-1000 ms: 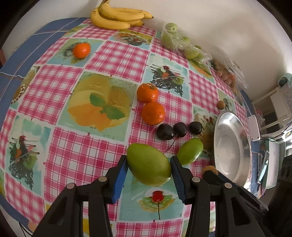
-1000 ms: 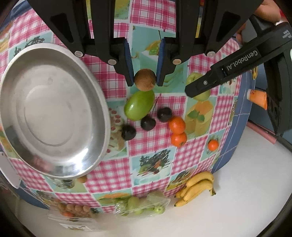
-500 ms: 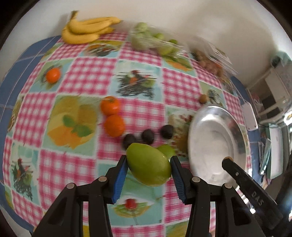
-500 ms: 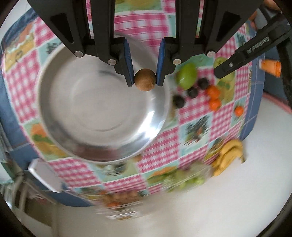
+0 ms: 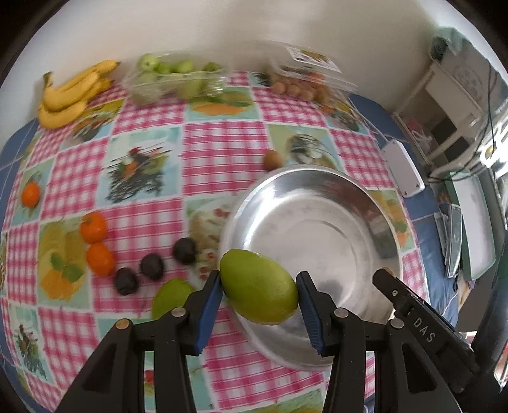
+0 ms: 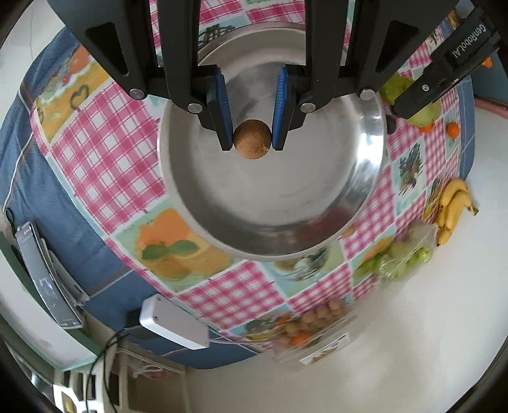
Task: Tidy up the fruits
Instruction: 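Carry the kiwi and mango over the steel bowl and open both tools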
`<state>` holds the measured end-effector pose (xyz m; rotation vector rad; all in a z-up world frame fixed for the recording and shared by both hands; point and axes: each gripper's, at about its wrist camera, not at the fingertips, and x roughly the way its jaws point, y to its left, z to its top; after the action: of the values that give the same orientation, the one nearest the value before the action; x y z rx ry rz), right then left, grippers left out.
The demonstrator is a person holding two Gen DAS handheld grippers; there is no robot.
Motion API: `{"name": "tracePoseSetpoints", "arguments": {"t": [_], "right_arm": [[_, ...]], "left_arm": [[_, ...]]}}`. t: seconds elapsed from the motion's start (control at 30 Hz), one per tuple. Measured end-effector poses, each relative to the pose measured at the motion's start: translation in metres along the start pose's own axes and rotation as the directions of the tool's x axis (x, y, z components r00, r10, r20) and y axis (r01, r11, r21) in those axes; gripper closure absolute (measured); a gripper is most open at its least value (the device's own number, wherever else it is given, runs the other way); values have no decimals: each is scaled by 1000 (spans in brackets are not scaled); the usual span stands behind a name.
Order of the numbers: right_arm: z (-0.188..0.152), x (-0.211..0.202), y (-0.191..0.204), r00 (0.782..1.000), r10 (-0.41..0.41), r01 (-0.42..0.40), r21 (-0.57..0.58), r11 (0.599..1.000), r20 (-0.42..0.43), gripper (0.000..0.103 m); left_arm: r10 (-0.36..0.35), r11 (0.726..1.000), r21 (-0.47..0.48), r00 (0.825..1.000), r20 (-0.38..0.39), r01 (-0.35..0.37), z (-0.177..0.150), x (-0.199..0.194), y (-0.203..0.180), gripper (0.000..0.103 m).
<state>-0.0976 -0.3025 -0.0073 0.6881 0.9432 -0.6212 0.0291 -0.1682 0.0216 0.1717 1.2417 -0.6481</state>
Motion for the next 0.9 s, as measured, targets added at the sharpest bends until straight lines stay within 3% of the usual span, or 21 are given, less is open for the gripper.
{"name": "tracePoseSetpoints", "arguments": {"t": [0.53,0.9], "right_arm": [[1,21,-12,998,-27,28,21,999,-59,77],[1,26,-8,996,-45,44,-12,999,-79,77]], "left_arm": [[8,1000,16,997,-82,-7,-2,44,-23,53],[-8,1000,11,998,-64,9,0,35,-23,52]]}}
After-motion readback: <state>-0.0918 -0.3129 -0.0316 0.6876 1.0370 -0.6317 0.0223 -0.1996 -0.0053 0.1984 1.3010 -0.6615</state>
